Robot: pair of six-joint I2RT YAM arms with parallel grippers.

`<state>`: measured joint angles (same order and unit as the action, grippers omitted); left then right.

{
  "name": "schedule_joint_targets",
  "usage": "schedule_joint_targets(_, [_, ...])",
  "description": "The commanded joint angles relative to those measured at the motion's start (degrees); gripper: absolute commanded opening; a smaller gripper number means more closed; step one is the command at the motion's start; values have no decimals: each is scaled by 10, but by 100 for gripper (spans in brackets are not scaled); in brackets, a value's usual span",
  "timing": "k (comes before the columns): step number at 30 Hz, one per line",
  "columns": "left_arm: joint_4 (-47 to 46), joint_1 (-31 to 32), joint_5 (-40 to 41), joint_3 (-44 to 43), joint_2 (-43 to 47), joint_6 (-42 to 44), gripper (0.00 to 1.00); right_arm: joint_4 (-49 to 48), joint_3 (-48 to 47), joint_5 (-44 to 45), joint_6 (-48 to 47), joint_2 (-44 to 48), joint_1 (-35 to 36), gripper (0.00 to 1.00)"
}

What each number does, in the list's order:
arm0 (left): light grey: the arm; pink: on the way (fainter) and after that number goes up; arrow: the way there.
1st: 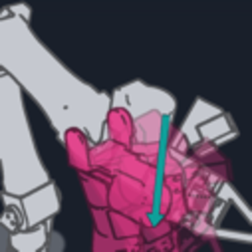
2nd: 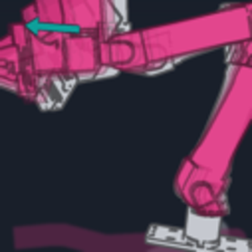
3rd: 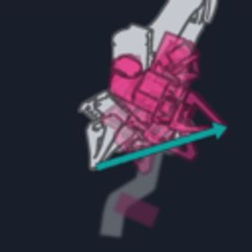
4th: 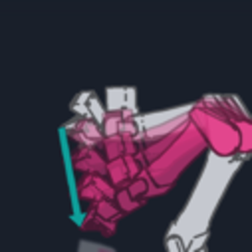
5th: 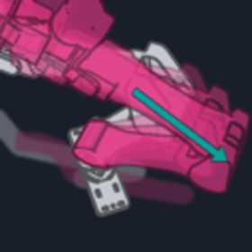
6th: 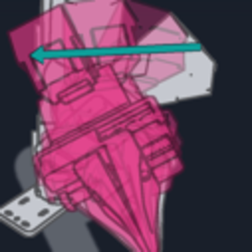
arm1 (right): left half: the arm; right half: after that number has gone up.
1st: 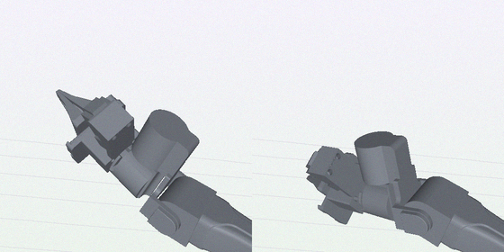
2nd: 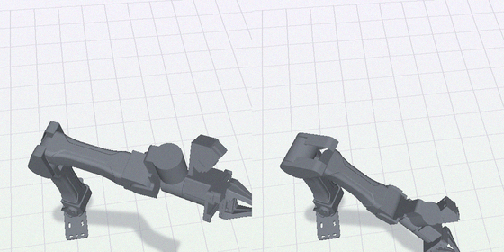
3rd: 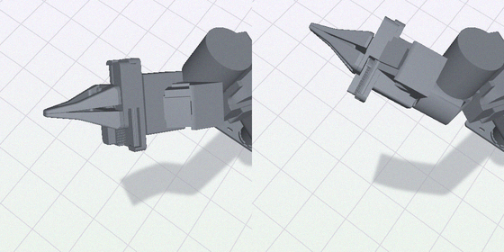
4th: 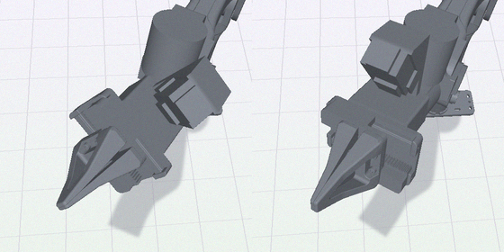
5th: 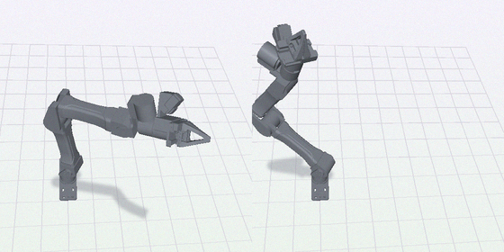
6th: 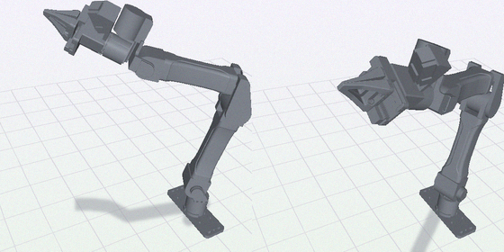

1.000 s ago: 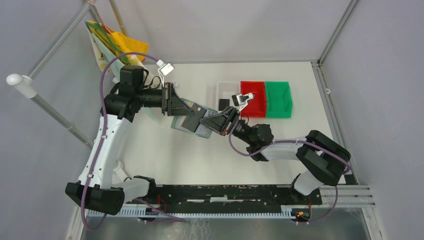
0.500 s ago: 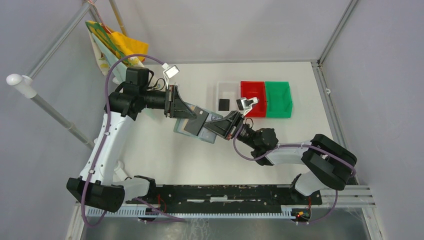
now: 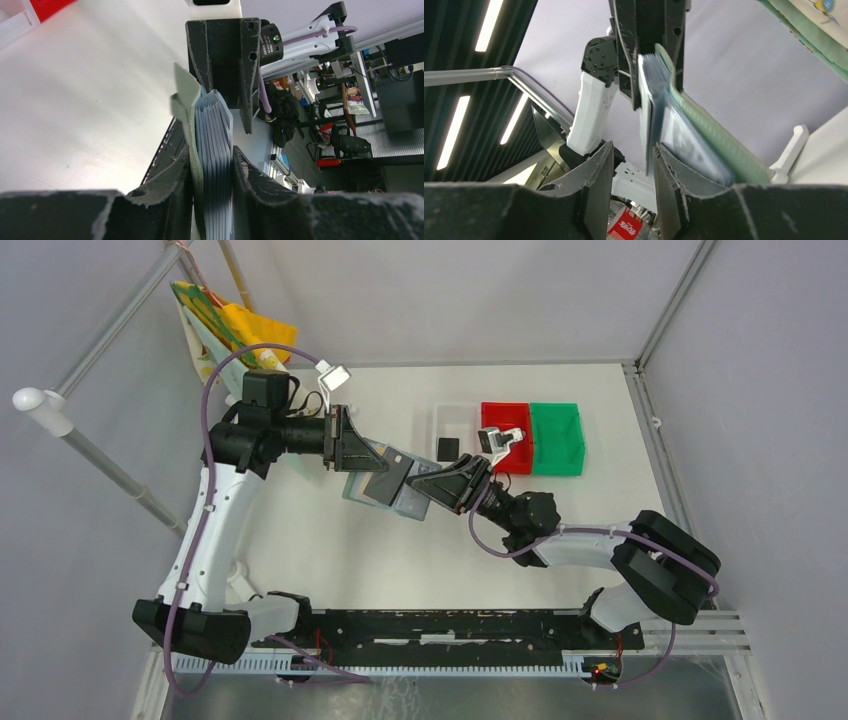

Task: Take the credit cards out of the card holder
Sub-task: Remove the credit card from the card holder.

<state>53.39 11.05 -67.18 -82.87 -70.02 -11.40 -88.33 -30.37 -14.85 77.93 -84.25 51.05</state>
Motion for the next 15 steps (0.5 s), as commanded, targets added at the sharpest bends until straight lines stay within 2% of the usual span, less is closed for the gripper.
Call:
schedule_joint_targets(1, [-23, 1, -35, -25, 10, 1, 21, -6, -47, -27, -12, -1, 6, 41])
schedule_joint_targets(15, [-37, 2, -36, -25, 12, -17, 22, 22, -72, -39, -16, -28, 23, 39])
